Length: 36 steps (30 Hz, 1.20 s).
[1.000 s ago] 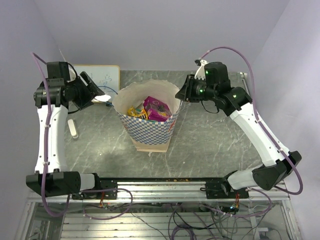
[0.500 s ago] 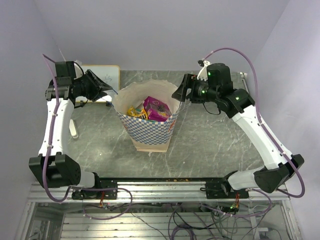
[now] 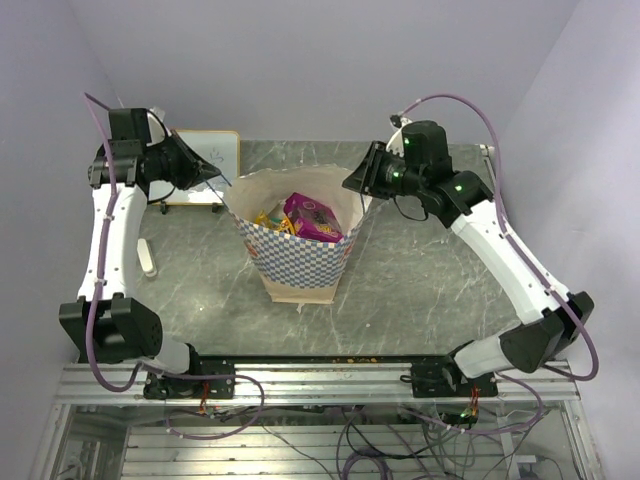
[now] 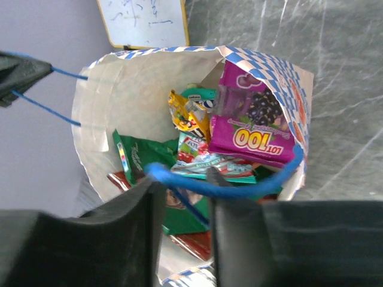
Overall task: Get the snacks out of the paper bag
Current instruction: Adjust the paper bag at the center of the board.
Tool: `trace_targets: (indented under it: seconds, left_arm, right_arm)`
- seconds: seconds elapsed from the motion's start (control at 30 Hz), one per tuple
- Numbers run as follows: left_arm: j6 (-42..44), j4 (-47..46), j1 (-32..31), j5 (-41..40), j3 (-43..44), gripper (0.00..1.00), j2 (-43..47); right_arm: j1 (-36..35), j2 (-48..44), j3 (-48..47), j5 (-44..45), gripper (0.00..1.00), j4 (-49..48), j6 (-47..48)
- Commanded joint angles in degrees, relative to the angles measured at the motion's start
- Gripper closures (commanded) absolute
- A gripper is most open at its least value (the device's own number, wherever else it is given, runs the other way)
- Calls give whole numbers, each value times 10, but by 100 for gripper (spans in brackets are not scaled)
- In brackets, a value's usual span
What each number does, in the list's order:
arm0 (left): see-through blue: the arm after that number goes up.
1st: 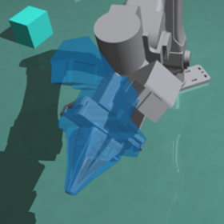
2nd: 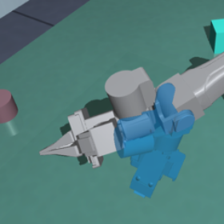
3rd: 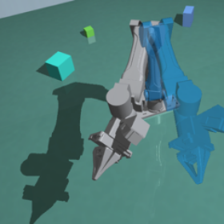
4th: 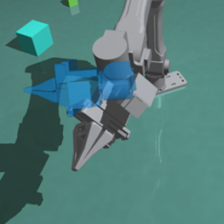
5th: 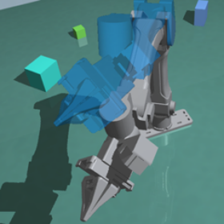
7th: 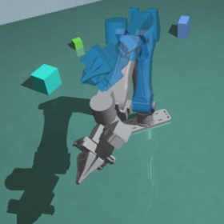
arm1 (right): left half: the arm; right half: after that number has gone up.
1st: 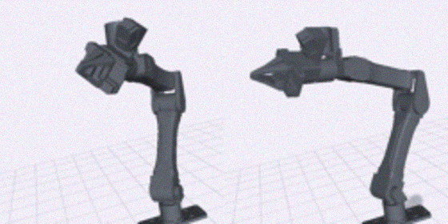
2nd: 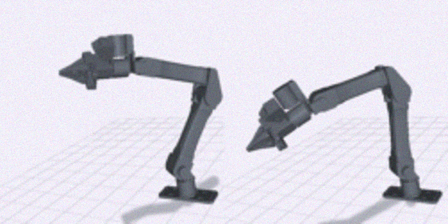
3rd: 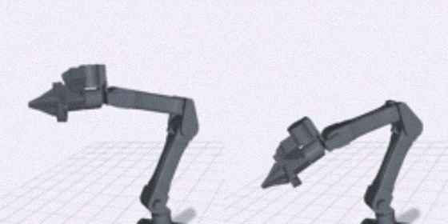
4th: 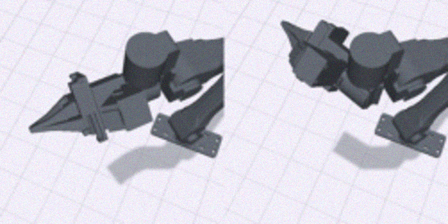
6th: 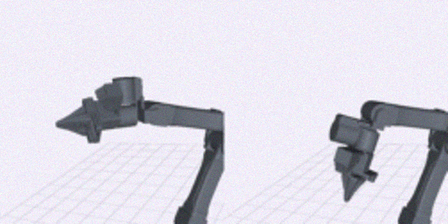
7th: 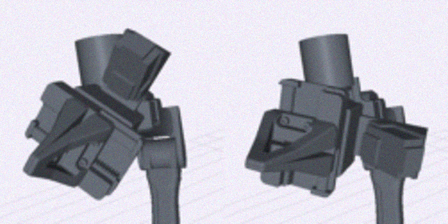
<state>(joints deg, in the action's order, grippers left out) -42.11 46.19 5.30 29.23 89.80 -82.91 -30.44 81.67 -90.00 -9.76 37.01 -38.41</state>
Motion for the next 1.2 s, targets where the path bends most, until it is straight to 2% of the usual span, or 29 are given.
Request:
trace_targets:
  seconds: [0.0, 0.07, 0.4, 0.53, 0.63, 0.7, 0.8, 0.93, 1.03, 1.17]
  left_arm:
    - [13, -8, 10, 9, 91, 93, -1]
    - [13, 3, 15, 9, 114, 93, -4]
    - [35, 48, 79, 25, 199, 93, -11]
    - [28, 16, 87, 73, 215, 93, -18]
    - [-16, -78, 86, 132, 173, 93, 0]
    - [-59, -179, 80, 160, 126, 93, 23]
    - [-100, -260, 49, 172, 54, 93, 57]
    - [-105, -284, -17, 146, -6, 93, 91]
    - [-107, -280, -50, 121, -45, 93, 114]
    - [-138, -320, -89, 100, -103, 93, 157]
  right_arm:
    - [-1, 26, -27, -38, 83, -37, 9]
    - [-10, 30, -31, -65, 100, -52, 21]
    - [-115, 56, -11, -155, 100, -180, 42]
    - [-136, 77, -9, -175, 100, -175, 57]
    - [-147, 67, 20, -181, 100, -164, 88]
    - [-150, 59, 40, -182, 100, -143, 111]
    - [-154, 44, 77, -176, 100, -112, 136]
    - [-155, 15, 126, -170, 96, -97, 145]
    - [-155, -6, 157, -160, 93, -91, 141]
    - [-158, -28, 193, -150, 92, -87, 137]
